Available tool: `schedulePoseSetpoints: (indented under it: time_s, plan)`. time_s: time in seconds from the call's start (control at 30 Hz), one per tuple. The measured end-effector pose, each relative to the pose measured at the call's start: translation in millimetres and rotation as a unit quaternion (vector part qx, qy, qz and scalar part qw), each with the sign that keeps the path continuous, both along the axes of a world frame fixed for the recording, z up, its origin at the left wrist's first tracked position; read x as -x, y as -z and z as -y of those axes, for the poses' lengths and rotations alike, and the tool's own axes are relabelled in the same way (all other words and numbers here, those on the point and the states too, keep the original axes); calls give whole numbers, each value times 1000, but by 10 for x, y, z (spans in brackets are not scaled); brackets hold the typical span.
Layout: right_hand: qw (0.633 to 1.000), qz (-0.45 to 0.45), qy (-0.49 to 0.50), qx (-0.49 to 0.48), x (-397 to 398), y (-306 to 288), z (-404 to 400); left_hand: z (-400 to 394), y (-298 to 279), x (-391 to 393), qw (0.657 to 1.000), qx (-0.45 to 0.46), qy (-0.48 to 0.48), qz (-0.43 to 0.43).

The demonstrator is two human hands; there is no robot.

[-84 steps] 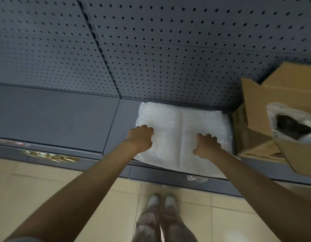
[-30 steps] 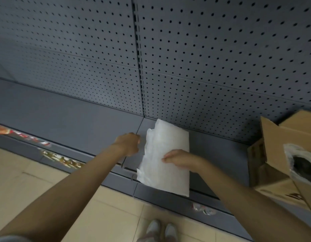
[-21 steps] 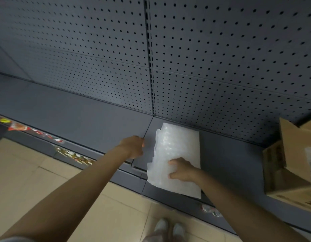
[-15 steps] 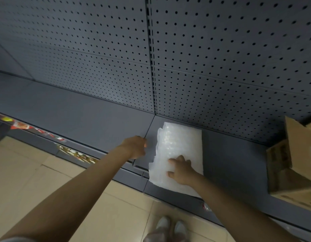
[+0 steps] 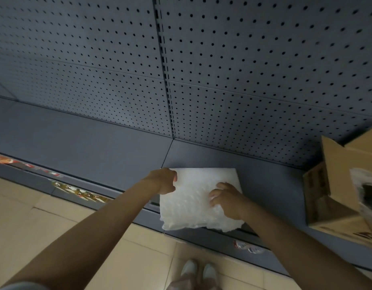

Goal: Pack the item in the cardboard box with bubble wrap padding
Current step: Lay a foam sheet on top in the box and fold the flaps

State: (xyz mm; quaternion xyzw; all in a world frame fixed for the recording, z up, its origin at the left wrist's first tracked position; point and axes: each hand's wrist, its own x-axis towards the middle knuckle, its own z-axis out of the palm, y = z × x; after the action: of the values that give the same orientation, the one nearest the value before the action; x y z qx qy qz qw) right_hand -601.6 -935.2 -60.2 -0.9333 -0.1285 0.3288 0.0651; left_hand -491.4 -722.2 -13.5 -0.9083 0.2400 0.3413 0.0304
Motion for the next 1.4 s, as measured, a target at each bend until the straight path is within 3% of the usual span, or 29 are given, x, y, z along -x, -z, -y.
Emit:
schedulePoseSetpoints:
  time_s: [0.1, 0.17, 0.3, 0.43, 0.53, 0.7, 0.83, 0.93, 1.1, 1.3, 1.4]
  plan:
    - [992, 25, 84, -88, 68, 15, 30, 46, 119, 29, 1000, -23, 4, -10]
    - [963, 94, 193, -164, 115, 77, 70, 49, 198, 44, 999, -47, 5, -3]
    - [893, 178, 352, -215, 128, 118, 198, 4, 306, 38, 996, -86, -27, 18]
    - [827, 142, 518, -168, 49, 112, 310, -39, 398, 49, 993, -49, -108, -14]
    - [772, 29, 599, -209, 55, 149, 350, -25, 449, 118, 977, 24, -199, -72]
    - [738, -54, 633, -228, 132, 222, 436, -63, 588, 157, 914, 114, -374, -107]
    - [698, -77, 656, -277, 172, 161, 506, -110, 570, 116, 881, 175, -424, -114]
    - [675, -69, 663, -317, 192, 23, 531, -98, 480, 77, 887, 189, -405, -118]
    - [674, -38, 649, -350, 155, -388, 657, 0, 130, -67, 885, 262, -366, -114]
    - [679, 49, 604, -414, 192, -1284, 898, 17, -554, -229, 845, 406, -331, -105]
    - [684, 86, 581, -433, 226, -1593, 948, 55, -935, -272, 839, 437, -312, -92]
